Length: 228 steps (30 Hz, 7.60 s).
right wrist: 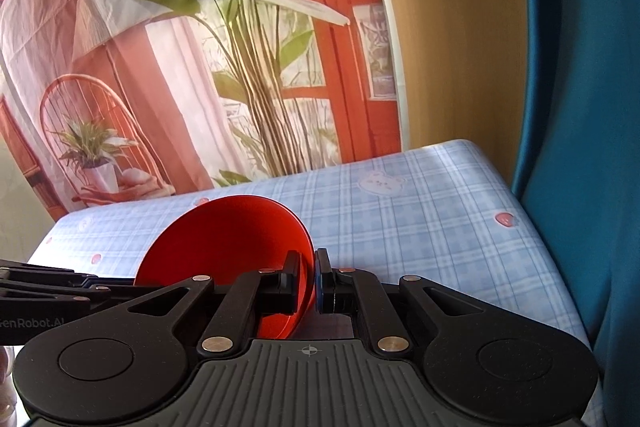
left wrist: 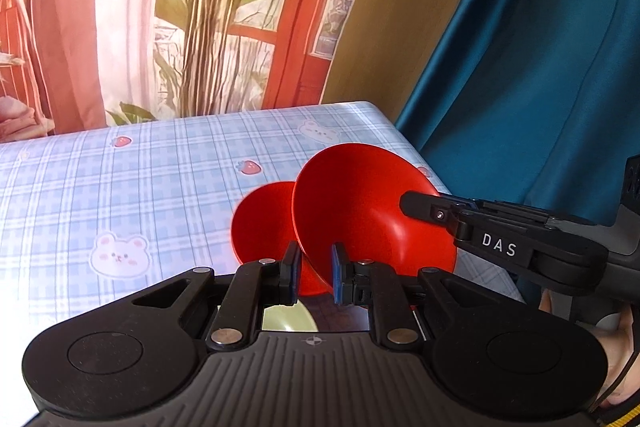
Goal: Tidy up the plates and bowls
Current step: 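Lower the red bowl into the other red bowl and open the left tool, then grasp the rim of the nested red bowls with the left tool, then carry the nested red bowls with the left tool over the green plates, then lower the red bowls onto the green plates and open the left tool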
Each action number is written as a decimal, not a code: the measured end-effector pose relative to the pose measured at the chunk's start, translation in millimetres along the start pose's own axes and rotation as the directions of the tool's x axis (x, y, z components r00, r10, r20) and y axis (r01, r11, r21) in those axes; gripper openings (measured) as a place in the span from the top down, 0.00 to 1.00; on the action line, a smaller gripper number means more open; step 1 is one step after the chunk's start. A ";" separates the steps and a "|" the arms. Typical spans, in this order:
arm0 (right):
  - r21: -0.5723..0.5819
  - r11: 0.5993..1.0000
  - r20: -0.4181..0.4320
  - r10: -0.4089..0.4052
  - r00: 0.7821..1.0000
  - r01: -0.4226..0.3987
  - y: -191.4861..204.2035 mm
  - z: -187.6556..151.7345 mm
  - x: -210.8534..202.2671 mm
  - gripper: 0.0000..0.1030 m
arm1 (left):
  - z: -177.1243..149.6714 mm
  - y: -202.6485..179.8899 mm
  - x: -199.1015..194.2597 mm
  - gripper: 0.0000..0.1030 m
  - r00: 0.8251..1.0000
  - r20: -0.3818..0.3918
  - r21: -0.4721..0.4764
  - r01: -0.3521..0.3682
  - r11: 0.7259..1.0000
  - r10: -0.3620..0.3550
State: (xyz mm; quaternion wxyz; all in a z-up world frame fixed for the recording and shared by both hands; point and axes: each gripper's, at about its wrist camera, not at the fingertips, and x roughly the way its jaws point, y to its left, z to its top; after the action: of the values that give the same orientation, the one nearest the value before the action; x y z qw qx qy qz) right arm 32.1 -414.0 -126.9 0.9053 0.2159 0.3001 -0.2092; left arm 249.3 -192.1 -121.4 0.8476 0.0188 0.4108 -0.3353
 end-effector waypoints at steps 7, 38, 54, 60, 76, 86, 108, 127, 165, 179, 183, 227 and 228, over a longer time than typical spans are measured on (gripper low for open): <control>-0.005 1.000 -0.001 0.009 1.000 -0.009 10.2 10.7 13.9 0.93 | 13.5 11.2 11.9 0.84 1.000 -0.009 0.016 -0.010 1.000 0.010; 0.012 1.000 -0.057 0.005 0.998 -0.004 17.3 7.4 53.9 0.92 | 19.6 39.3 49.9 0.84 0.997 -0.060 0.010 -0.044 0.999 0.045; -0.036 0.998 -0.094 -0.055 0.994 0.052 13.1 -4.6 69.7 0.87 | 15.6 40.5 69.2 0.64 0.995 -0.086 0.060 -0.040 0.997 0.045; -0.014 0.998 -0.109 -0.070 0.992 0.069 7.9 -12.3 74.4 0.82 | 15.9 48.9 77.9 0.60 0.993 -0.112 0.007 -0.034 0.999 0.035; 0.170 0.985 -0.151 -0.015 0.988 0.041 -1.5 -39.2 93.2 0.78 | 5.9 59.0 111.5 0.60 0.981 -0.196 -0.082 -0.004 0.997 -0.013; 0.174 0.983 -0.154 -0.026 0.988 0.053 -1.1 -42.2 95.4 0.80 | 3.4 47.8 115.0 0.73 0.981 -0.194 -0.048 0.012 0.999 -0.021; 0.173 0.983 -0.031 -0.055 0.998 0.060 -5.7 -6.2 66.6 0.86 | 26.1 25.5 80.2 0.73 0.997 -0.074 0.004 0.029 1.000 -0.028; 0.135 0.990 0.015 -0.049 0.999 0.046 22.5 5.9 32.5 0.86 | 24.3 22.9 32.6 0.73 1.000 -0.024 0.021 0.010 1.000 -0.009; 0.062 0.997 -0.114 -0.028 0.993 0.036 94.2 -57.5 27.2 0.86 | -48.0 65.4 -6.0 0.73 0.993 -0.121 -0.057 0.005 0.998 -0.012; 0.050 0.997 -0.156 -0.045 0.987 0.053 93.8 -78.5 34.4 0.89 | -67.6 69.7 1.2 0.73 0.987 -0.158 -0.073 -0.006 0.997 -0.006; 0.061 0.997 -0.173 -0.035 0.984 0.046 93.8 -80.2 38.3 0.88 | -65.7 72.8 1.2 0.73 0.988 -0.154 -0.084 -0.005 0.996 -0.008; 0.004 1.000 -0.086 -0.023 0.996 0.023 104.1 -60.5 10.4 0.75 | -51.7 59.5 -52.9 0.30 0.989 0.006 0.015 -0.147 0.989 0.147; -0.008 1.000 -0.076 -0.026 0.997 0.025 105.1 -58.3 6.3 0.73 | -50.8 58.3 -57.2 0.27 0.988 0.018 0.017 -0.156 0.988 0.155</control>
State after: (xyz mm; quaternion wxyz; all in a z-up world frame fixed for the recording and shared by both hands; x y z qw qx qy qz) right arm 63.7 -299.4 -145.4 0.8913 0.2167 0.3376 -0.2114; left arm 223.6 -99.7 -128.6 0.8744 0.0555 0.3978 -0.2721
